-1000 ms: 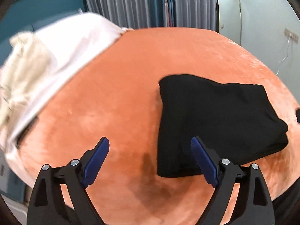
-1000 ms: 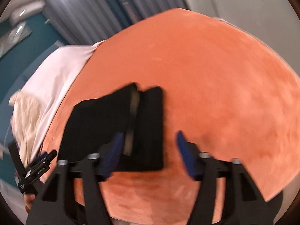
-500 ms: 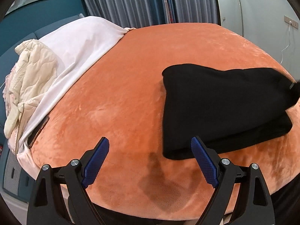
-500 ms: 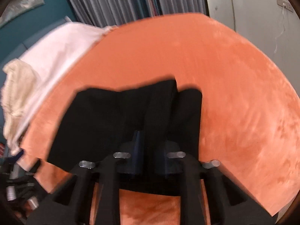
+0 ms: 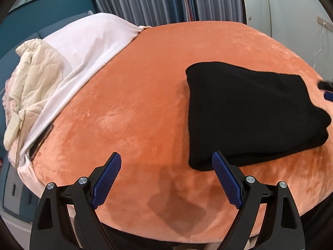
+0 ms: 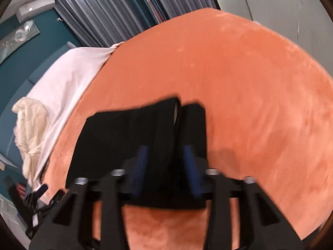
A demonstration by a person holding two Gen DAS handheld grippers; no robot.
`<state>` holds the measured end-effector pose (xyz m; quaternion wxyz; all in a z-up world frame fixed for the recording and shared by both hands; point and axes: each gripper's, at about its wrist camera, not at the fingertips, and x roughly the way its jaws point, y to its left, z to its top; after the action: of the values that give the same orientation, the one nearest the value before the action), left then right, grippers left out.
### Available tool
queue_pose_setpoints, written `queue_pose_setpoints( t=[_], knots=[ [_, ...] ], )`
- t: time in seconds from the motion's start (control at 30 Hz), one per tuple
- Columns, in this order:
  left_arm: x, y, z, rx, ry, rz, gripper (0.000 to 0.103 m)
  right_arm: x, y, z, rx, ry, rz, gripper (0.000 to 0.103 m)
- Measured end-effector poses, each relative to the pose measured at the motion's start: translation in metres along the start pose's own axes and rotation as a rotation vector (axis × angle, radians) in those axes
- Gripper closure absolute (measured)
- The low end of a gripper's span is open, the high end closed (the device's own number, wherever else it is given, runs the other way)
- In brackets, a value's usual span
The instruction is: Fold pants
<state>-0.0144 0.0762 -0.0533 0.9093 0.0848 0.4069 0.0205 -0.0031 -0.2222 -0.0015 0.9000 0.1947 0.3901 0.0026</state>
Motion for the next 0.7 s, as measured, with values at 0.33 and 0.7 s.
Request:
queue_pose_setpoints(
  t=[0.33, 0.7],
  knots=[
    [-0.009, -0.009, 0.007, 0.025, -0.02, 0.003, 0.016, 0.088, 0.022, 0.022, -0.141, 0.137, -0.037, 0.077],
    [0.006, -0.012, 0.011, 0.01, 0.02, -0.024, 0.016, 0.042, 0.003, 0.011, -0.156, 0.085, -0.211, 0.088]
  ],
)
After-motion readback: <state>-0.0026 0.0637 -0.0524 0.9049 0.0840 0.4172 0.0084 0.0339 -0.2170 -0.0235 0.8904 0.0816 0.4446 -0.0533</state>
